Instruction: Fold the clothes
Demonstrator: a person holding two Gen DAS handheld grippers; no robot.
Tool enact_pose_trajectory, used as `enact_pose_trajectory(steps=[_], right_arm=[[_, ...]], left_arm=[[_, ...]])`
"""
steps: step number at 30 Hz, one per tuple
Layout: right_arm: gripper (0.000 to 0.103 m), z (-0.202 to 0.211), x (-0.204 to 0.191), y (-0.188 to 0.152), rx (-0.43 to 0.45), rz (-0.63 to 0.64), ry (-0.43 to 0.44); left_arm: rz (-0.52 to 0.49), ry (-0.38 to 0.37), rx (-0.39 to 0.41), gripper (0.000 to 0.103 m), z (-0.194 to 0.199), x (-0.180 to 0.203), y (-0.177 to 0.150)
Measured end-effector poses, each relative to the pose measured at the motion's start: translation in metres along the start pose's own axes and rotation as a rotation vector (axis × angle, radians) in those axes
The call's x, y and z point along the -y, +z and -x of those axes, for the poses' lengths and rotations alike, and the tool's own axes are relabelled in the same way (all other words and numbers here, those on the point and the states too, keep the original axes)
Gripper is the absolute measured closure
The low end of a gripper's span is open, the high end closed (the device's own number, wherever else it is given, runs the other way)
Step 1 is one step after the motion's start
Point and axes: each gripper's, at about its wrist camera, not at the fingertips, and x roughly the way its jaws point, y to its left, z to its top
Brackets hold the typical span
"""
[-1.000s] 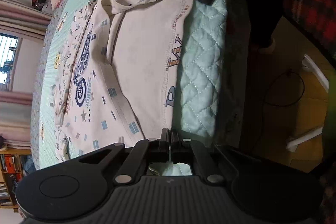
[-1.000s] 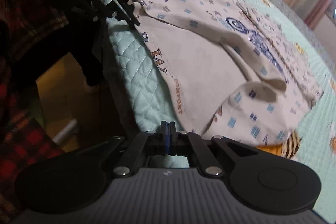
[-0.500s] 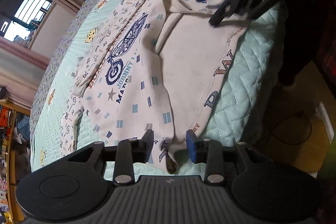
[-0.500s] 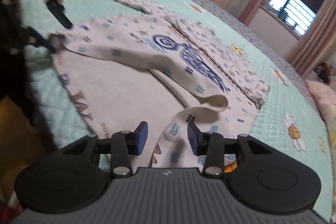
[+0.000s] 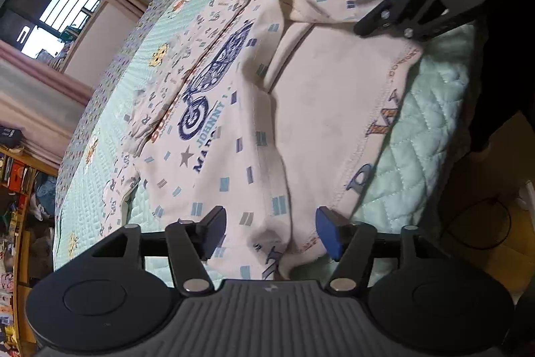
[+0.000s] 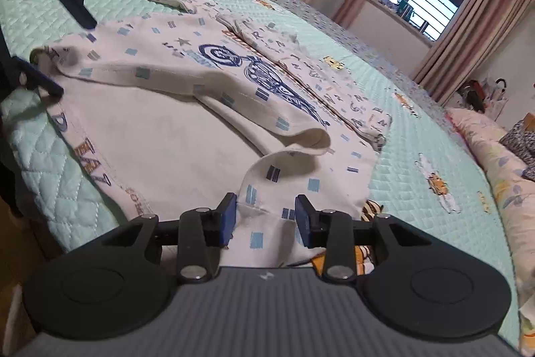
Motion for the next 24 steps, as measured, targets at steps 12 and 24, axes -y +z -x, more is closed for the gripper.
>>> enact_pose_trajectory(steps=[12,24], right_arm=[[0.055,0.000,-0.008,-0.001,0.008,0.048,-0.031],[0.054,0.001,-0.015,0.002,-0.002,0.051,-0.063]], left_arm=[[-0.113,0.091,-0.058,0.043,-0.004,0.007,-0.016],[-0.062,0.039,-0.088,0.088,-0.004,0.008,-0.015]])
